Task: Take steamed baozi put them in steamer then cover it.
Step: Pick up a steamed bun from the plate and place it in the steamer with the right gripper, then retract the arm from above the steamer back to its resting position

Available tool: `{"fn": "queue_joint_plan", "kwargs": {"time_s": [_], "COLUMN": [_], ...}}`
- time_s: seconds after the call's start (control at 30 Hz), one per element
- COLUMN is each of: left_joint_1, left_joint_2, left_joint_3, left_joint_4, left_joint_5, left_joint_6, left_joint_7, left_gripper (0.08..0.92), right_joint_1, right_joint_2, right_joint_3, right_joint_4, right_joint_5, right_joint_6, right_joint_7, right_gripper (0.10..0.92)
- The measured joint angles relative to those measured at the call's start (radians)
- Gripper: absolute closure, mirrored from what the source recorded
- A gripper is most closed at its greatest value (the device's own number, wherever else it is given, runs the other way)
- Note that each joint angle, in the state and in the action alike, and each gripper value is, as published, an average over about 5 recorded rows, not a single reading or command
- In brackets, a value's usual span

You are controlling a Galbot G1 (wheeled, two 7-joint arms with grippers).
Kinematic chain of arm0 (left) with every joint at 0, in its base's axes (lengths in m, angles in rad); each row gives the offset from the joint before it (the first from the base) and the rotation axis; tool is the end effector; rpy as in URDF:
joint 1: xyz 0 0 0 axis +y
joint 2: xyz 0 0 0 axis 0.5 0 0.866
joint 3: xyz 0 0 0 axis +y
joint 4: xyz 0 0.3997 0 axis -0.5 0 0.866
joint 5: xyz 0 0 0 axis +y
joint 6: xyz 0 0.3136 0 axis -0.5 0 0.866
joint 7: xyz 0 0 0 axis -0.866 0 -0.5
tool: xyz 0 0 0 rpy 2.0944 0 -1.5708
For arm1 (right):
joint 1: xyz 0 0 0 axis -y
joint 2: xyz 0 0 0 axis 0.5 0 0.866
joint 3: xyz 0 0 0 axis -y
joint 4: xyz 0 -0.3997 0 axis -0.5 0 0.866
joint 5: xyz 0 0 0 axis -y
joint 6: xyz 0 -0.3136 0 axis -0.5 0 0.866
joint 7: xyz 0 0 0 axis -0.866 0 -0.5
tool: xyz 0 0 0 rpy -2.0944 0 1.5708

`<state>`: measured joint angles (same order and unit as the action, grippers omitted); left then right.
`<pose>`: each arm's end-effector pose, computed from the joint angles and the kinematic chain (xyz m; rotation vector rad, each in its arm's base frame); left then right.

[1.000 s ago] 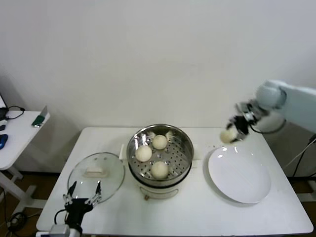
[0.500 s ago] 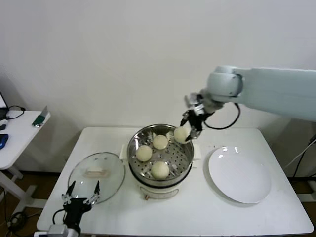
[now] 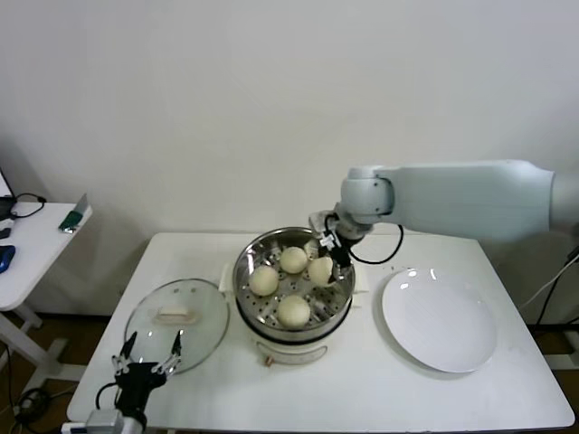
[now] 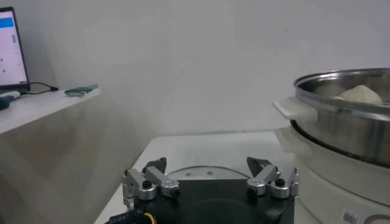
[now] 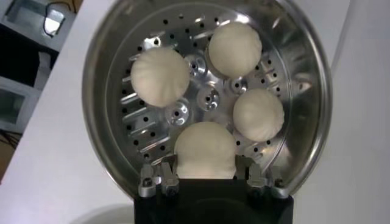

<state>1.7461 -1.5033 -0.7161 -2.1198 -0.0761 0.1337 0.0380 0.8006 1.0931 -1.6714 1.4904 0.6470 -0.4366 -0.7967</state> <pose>0.0517 0.0670 -0.3466 0.1307 -2.8635 -0.1124 0.5251 0.0299 -0.0407 1.4239 -1.2868 1.5463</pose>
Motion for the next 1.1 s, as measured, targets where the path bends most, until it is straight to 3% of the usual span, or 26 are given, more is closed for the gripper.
{"fn": "queue_joint_plan", "kwargs": {"time_s": [0.47, 0.8, 1.1], "left_joint_1": [0.004, 0.013, 0.027], "left_joint_2": [0.001, 0.002, 0.012], "left_joint_3": [-0.003, -0.009, -0.001], "left_joint_4": [0.001, -0.011, -0.024], "left_joint_5": [-0.009, -0.011, 0.004], "left_joint_6": [-0.002, -0.002, 0.001], "left_joint_7": [0.000, 0.001, 0.008], "left_gripper": [0.177, 0.177, 0.177], "right_joint_1": [-0.057, -0.038, -0.005], "right_joint_2": [0.034, 0.016, -0.091], "right_joint_3": [0.007, 0.024, 0.123], "right_joint_4": [-0.029, -0.023, -0.010], "right_joint_5": [-0.029, -0.004, 0.113], "right_joint_6": [-0.015, 0.008, 0.024], "right_joint_7": [0.010, 0.005, 0.028], "right_gripper": [0.388, 0.211, 0.202]}}
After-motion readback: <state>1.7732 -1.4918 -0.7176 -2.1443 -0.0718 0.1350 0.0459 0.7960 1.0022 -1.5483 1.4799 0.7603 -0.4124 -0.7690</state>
